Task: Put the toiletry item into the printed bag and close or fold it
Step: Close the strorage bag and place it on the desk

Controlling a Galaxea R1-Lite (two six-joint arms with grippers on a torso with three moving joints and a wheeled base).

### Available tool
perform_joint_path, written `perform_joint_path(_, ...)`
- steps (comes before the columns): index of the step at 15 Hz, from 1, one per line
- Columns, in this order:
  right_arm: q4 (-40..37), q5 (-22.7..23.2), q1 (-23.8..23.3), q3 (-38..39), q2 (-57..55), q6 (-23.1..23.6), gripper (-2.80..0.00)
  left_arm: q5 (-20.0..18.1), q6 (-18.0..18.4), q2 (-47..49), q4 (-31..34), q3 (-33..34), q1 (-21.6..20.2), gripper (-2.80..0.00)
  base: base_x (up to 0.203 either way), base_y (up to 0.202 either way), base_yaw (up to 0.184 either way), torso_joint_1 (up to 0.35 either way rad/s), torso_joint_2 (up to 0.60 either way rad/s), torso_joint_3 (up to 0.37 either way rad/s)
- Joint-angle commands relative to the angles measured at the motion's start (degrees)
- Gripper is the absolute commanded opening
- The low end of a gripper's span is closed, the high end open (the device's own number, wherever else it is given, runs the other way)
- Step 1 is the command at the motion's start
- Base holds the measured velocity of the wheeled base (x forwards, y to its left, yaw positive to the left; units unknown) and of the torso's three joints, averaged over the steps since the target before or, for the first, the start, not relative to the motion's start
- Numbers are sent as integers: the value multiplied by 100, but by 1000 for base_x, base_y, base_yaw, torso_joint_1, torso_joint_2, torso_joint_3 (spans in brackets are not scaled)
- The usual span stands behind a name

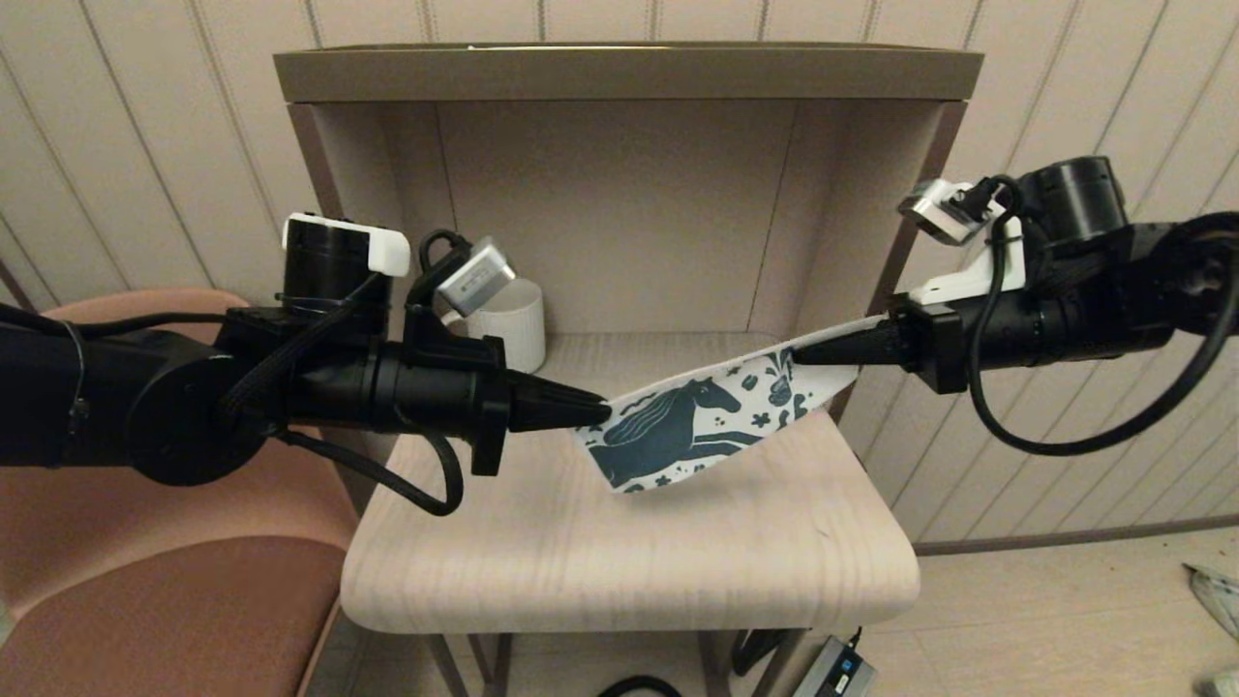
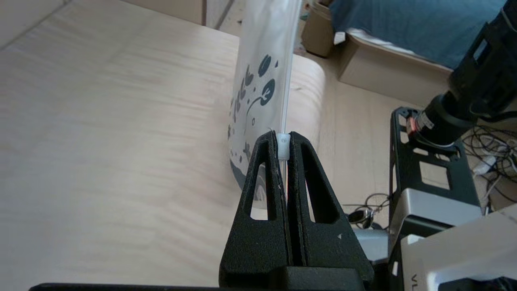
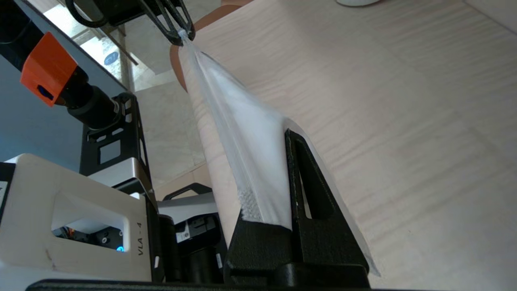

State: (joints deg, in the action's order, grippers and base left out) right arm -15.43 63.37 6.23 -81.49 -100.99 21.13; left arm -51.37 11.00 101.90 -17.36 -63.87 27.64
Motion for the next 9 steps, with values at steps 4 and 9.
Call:
perform_joint_path(4, -4, 44, 95, 36, -78, 31, -280, 11, 147, 21, -32, 75, -11, 0, 0, 0, 0, 0, 0, 0)
perform_joint_path(9, 5, 44, 110, 32, -103, 18, -280, -4, 315, -13, -48, 129, -4, 0, 0, 0, 0, 0, 0, 0)
